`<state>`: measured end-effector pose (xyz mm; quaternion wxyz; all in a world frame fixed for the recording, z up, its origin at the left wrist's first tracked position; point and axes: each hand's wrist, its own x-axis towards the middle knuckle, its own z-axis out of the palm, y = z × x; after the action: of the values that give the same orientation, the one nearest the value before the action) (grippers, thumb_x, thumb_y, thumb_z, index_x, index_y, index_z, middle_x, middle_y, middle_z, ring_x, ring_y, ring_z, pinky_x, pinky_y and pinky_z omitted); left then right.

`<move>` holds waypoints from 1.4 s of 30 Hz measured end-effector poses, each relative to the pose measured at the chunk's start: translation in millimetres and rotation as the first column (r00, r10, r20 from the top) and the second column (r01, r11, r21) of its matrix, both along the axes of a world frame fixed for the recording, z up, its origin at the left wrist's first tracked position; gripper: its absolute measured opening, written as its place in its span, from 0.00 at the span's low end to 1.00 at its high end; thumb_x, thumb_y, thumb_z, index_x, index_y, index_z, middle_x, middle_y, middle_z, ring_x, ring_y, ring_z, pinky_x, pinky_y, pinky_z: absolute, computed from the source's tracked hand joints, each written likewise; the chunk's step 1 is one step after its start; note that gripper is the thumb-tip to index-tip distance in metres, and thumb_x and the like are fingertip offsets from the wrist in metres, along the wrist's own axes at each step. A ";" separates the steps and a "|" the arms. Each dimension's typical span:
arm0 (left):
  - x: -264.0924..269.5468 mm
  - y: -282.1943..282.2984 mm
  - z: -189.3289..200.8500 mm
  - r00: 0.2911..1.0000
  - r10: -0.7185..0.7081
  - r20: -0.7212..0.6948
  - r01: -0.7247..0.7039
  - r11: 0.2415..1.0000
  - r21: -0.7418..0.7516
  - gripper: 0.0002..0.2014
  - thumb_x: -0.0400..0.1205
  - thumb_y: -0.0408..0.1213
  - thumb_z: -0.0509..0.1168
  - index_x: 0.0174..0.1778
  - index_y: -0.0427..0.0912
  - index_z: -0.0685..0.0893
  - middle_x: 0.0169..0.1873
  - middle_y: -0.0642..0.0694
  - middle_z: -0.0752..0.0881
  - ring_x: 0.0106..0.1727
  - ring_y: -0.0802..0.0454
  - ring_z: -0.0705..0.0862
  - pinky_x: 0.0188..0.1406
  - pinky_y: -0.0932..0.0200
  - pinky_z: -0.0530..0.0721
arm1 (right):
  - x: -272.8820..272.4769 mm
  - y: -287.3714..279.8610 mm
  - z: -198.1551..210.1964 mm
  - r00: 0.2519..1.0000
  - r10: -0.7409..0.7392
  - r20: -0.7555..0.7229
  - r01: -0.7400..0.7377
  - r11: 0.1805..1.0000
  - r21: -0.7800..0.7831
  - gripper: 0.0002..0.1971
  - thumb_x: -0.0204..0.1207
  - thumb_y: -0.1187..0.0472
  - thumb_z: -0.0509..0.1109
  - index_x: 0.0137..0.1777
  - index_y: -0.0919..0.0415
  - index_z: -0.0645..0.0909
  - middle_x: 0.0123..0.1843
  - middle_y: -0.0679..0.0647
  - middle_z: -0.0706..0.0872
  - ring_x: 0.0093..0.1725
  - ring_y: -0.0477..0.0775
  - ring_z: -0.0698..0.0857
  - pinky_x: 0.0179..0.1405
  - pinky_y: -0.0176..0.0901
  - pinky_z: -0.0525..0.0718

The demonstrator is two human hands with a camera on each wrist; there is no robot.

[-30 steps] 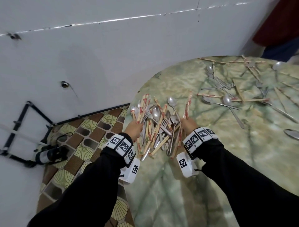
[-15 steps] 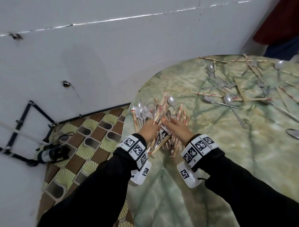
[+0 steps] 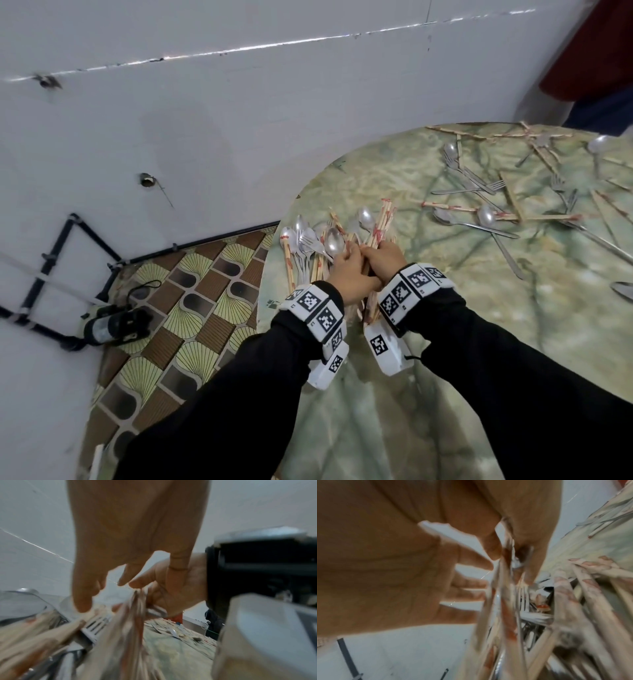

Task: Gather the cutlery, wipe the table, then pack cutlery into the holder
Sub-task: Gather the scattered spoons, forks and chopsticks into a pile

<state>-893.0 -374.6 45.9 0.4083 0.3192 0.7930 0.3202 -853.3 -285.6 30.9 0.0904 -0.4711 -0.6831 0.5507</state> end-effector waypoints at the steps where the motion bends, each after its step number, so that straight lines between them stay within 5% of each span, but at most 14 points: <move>1: -5.0 -1.2 -1.5 0.998 0.019 -0.053 -0.020 0.999 -0.034 0.44 0.74 0.38 0.67 0.82 0.48 0.48 0.80 0.40 0.50 0.80 0.37 0.54 0.79 0.42 0.60 | -1.3 0.8 0.9 1.000 0.009 0.014 -0.009 1.000 -0.003 0.17 0.80 0.61 0.62 0.62 0.74 0.77 0.54 0.68 0.84 0.50 0.62 0.84 0.44 0.42 0.78; 4: -30.9 -9.7 -7.7 0.973 0.149 -0.174 -0.159 0.986 -0.047 0.37 0.76 0.43 0.65 0.81 0.50 0.57 0.80 0.43 0.49 0.80 0.38 0.53 0.79 0.41 0.58 | -0.3 6.0 -0.2 0.991 0.090 0.094 -0.091 0.996 -0.004 0.18 0.80 0.54 0.62 0.60 0.68 0.76 0.50 0.63 0.83 0.48 0.59 0.83 0.43 0.41 0.76; 8: -67.7 -23.6 -20.2 0.932 0.283 -0.229 -0.322 0.934 -0.156 0.37 0.76 0.50 0.65 0.79 0.42 0.60 0.78 0.37 0.59 0.77 0.37 0.63 0.75 0.41 0.67 | 10.4 18.1 -2.3 0.978 0.152 0.143 -0.156 0.987 0.024 0.28 0.78 0.49 0.64 0.70 0.70 0.74 0.69 0.65 0.78 0.68 0.63 0.78 0.65 0.49 0.75; 12: -83.2 -35.3 -33.1 0.949 0.277 -0.153 -0.313 0.888 -0.337 0.43 0.76 0.61 0.61 0.80 0.37 0.57 0.77 0.34 0.63 0.75 0.36 0.67 0.74 0.44 0.70 | 26.0 40.2 3.9 0.983 -0.006 0.183 -0.008 0.997 0.075 0.13 0.78 0.57 0.65 0.51 0.69 0.82 0.47 0.64 0.83 0.50 0.60 0.81 0.47 0.43 0.77; 15: -84.5 -34.7 -41.8 0.959 0.250 -0.132 -0.282 0.876 -0.392 0.49 0.70 0.71 0.60 0.80 0.39 0.60 0.76 0.34 0.65 0.73 0.35 0.70 0.74 0.43 0.71 | 29.7 51.5 -9.7 0.932 0.062 0.356 -0.117 0.984 0.137 0.18 0.79 0.56 0.65 0.61 0.68 0.81 0.57 0.66 0.84 0.51 0.60 0.82 0.52 0.46 0.81; 17: -81.5 -29.1 -44.0 0.960 0.224 -0.166 -0.272 0.884 -0.381 0.50 0.71 0.70 0.60 0.81 0.39 0.57 0.77 0.33 0.60 0.75 0.34 0.67 0.75 0.42 0.68 | 27.5 49.2 -20.9 0.931 0.085 0.355 -0.116 0.991 0.068 0.20 0.77 0.58 0.67 0.64 0.70 0.79 0.63 0.67 0.83 0.54 0.61 0.83 0.56 0.48 0.81; 20: -73.2 -18.1 -46.2 0.961 0.154 -0.228 -0.232 0.897 -0.376 0.49 0.73 0.66 0.62 0.81 0.37 0.53 0.77 0.34 0.56 0.77 0.35 0.62 0.76 0.42 0.66 | 22.8 32.5 -23.4 0.902 0.124 0.414 -0.201 0.968 0.149 0.16 0.78 0.62 0.65 0.59 0.75 0.81 0.58 0.70 0.84 0.56 0.64 0.84 0.54 0.49 0.82; 24: -65.9 -8.9 -52.8 0.955 0.071 -0.287 -0.173 0.922 -0.346 0.51 0.70 0.64 0.68 0.80 0.38 0.54 0.74 0.35 0.60 0.76 0.38 0.62 0.76 0.46 0.67 | 19.7 4.0 -23.1 0.833 0.214 0.511 -0.360 0.910 0.206 0.15 0.83 0.65 0.54 0.61 0.71 0.79 0.50 0.68 0.82 0.66 0.63 0.77 0.67 0.45 0.71; 27: -65.1 -6.5 -54.6 0.943 0.023 -0.331 -0.142 0.930 -0.339 0.50 0.69 0.61 0.70 0.80 0.39 0.55 0.73 0.36 0.62 0.75 0.39 0.64 0.76 0.49 0.67 | 19.6 -5.1 -23.4 0.814 0.303 0.495 -0.431 0.887 0.167 0.14 0.84 0.64 0.53 0.50 0.68 0.80 0.58 0.68 0.83 0.62 0.64 0.79 0.57 0.44 0.74; 30: -69.2 -8.8 -54.9 0.952 0.033 -0.304 -0.136 0.936 -0.324 0.52 0.69 0.60 0.72 0.81 0.39 0.52 0.74 0.35 0.60 0.76 0.38 0.62 0.77 0.46 0.66 | 15.1 8.8 -20.9 0.834 0.243 0.495 -0.383 0.901 0.203 0.14 0.83 0.63 0.54 0.44 0.68 0.78 0.52 0.66 0.80 0.59 0.65 0.80 0.62 0.49 0.75; 33: -71.8 -14.3 -53.2 0.961 0.062 -0.269 -0.138 0.952 -0.273 0.57 0.67 0.59 0.73 0.81 0.40 0.44 0.78 0.34 0.54 0.79 0.37 0.57 0.78 0.42 0.64 | 4.5 37.9 -20.8 0.879 0.125 0.460 -0.299 0.896 0.327 0.16 0.81 0.62 0.55 0.63 0.70 0.75 0.63 0.68 0.77 0.66 0.66 0.75 0.64 0.51 0.75; 36: -58.5 -20.8 -42.9 0.944 0.045 -0.326 -0.111 0.976 -0.187 0.62 0.64 0.57 0.76 0.81 0.48 0.37 0.81 0.39 0.44 0.82 0.37 0.48 0.80 0.40 0.55 | -8.9 65.6 -18.2 0.891 0.123 0.436 -0.313 0.864 0.396 0.19 0.81 0.61 0.57 0.69 0.67 0.73 0.69 0.67 0.75 0.66 0.67 0.77 0.64 0.53 0.75; 39: -29.1 -30.9 -29.8 0.851 -0.258 -0.457 0.192 0.964 -0.186 0.65 0.61 0.55 0.78 0.79 0.58 0.32 0.80 0.48 0.31 0.81 0.45 0.32 0.78 0.43 0.37 | -22.4 86.3 -14.6 0.903 0.163 0.398 -0.311 0.886 0.344 0.19 0.81 0.62 0.56 0.70 0.67 0.72 0.70 0.67 0.75 0.67 0.66 0.77 0.65 0.52 0.74; 42: -6.7 -41.3 -32.0 0.574 -0.652 -0.495 0.519 0.757 -0.397 0.65 0.61 0.54 0.79 0.77 0.63 0.30 0.77 0.50 0.25 0.76 0.46 0.22 0.69 0.43 0.25 | -29.9 100.3 -16.9 0.898 0.244 0.366 -0.338 0.915 0.220 0.24 0.83 0.66 0.54 0.78 0.69 0.61 0.79 0.65 0.65 0.77 0.63 0.68 0.73 0.48 0.67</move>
<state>-899.8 -415.9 13.9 0.2455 0.6047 0.7567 -0.0385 -883.2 -185.3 14.0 -0.0445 -0.4309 -0.8220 0.3697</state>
